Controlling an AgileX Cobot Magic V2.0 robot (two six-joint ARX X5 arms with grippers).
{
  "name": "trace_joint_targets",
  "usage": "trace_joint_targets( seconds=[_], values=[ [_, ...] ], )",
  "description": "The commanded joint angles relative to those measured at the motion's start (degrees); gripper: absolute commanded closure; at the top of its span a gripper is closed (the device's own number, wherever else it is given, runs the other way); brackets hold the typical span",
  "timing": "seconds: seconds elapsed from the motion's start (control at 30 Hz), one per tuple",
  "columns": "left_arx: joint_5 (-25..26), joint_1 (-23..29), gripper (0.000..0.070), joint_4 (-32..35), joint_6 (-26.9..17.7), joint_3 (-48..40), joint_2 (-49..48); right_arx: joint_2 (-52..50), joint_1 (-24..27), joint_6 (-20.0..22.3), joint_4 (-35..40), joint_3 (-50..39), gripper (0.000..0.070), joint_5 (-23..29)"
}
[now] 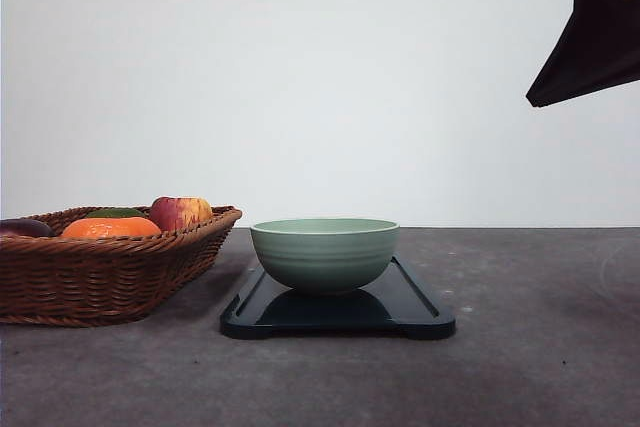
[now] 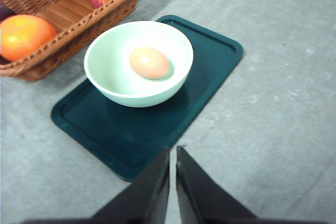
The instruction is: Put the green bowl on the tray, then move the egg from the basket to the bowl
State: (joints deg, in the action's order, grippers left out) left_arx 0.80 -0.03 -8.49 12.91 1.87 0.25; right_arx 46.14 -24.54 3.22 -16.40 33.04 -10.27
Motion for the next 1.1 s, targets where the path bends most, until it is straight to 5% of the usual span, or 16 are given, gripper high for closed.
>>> trace_joint_targets(
  seconds=[0.0, 0.33, 0.6, 1.07],
  values=[
    [-0.17, 0.02, 0.0700, 0.76, -0.02, -1.11, -0.07, -1.74, 0.37, 1.44, 0.63, -1.04, 0.0687, 0.79],
    [-0.18, 0.02, 0.0700, 0.76, -0.02, -1.11, -0.07, -26.28, 12.17, -0.94, 10.77, -20.81, 0.0687, 1.35],
    [-0.17, 0.02, 0.0700, 0.76, -0.02, -1.11, -0.07, -41.28, 19.30, -3.56, 11.71, -29.86, 0.0687, 2.55],
    [-0.20, 0.02, 0.0700, 0.76, -0.02, -1.11, -0.07, -45.93, 21.53, -5.33, 10.75, -32.37, 0.0687, 7.66]
  ],
)
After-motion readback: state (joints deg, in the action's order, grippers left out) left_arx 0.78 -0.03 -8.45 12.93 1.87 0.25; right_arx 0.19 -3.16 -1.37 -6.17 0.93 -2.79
